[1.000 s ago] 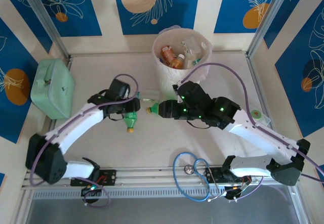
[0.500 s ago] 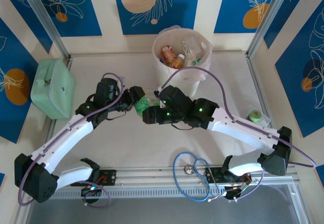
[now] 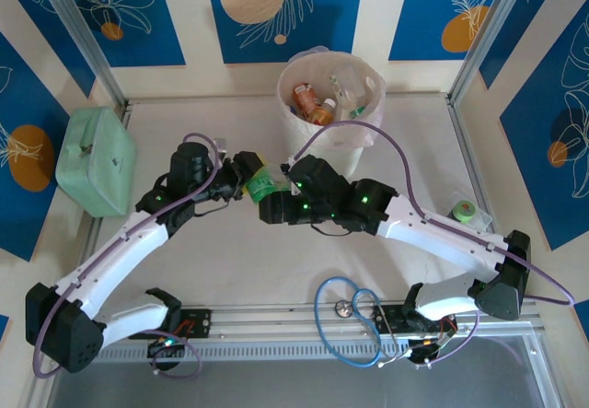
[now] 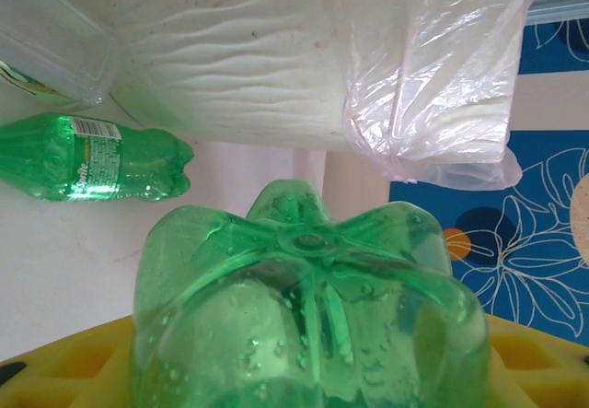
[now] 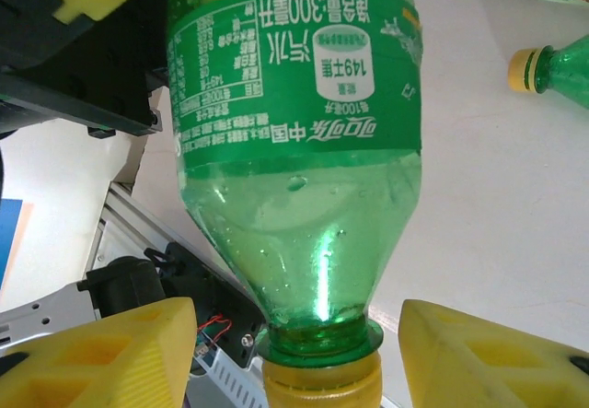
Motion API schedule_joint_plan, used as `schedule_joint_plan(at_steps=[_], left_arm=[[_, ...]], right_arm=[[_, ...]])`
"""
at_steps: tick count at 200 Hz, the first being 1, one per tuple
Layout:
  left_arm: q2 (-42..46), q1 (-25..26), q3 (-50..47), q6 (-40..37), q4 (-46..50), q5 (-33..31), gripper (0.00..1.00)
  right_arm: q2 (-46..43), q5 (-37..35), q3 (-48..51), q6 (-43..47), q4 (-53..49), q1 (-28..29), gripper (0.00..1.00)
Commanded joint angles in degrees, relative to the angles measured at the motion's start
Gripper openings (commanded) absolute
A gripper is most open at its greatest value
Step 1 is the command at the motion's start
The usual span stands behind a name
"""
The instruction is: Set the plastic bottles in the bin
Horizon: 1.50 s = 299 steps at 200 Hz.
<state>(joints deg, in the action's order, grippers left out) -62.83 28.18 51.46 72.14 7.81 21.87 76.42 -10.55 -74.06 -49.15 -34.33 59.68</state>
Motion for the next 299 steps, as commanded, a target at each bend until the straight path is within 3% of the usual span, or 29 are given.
schedule_joint_plan(at_steps=[1,44,100,130,160,176,223,257,299], left_arm=[[1.3,-0.7,0.7,0.8,-2.4,1.9,0.61],[2.1,-1.1,-0.7,2.2,-4.5,1.9,0.61],[2.4,-1.4,-0.5,0.6,-3.0,1.5,0.62],[2.6,-1.5,0.5,-2.8,-0.3,1.0,0.83],[4.9,-1.6,5.3,-13.7,10.4,-3.9,0.99],[6.2,-1.9,8.2,-19.9,17.1,-8.2,1.00],[7.0,-2.2,11.1,-31.2,25.8,-13.7,1.00],[7.0,-2.2,8.9,-32.4,25.3,-13.2,1.00],[7.6,-2.2,6.5,-33.6,26.2,-14.0,1.00]], right_arm=[[1.1,0.0,0.6,-0.4,-0.8,0.2,0.58],[2.0,0.0,-0.5,-0.2,-0.7,0.4,0.51],[1.2,-0.9,-1.0,0.0,-1.5,1.0,0.34],[1.1,-1.3,-1.9,0.2,-2.1,1.3,0.27],[-0.2,-3.7,-2.5,0.1,-2.8,1.7,0.26],[-0.9,-5.2,-4.6,1.3,-4.6,1.0,0.26],[-0.8,-5.0,-15.1,5.9,-8.7,-8.5,0.26],[3.7,0.6,-24.2,8.1,-10.2,-19.3,0.26],[12.3,4.8,-38.2,10.1,-14.4,-26.8,0.27]])
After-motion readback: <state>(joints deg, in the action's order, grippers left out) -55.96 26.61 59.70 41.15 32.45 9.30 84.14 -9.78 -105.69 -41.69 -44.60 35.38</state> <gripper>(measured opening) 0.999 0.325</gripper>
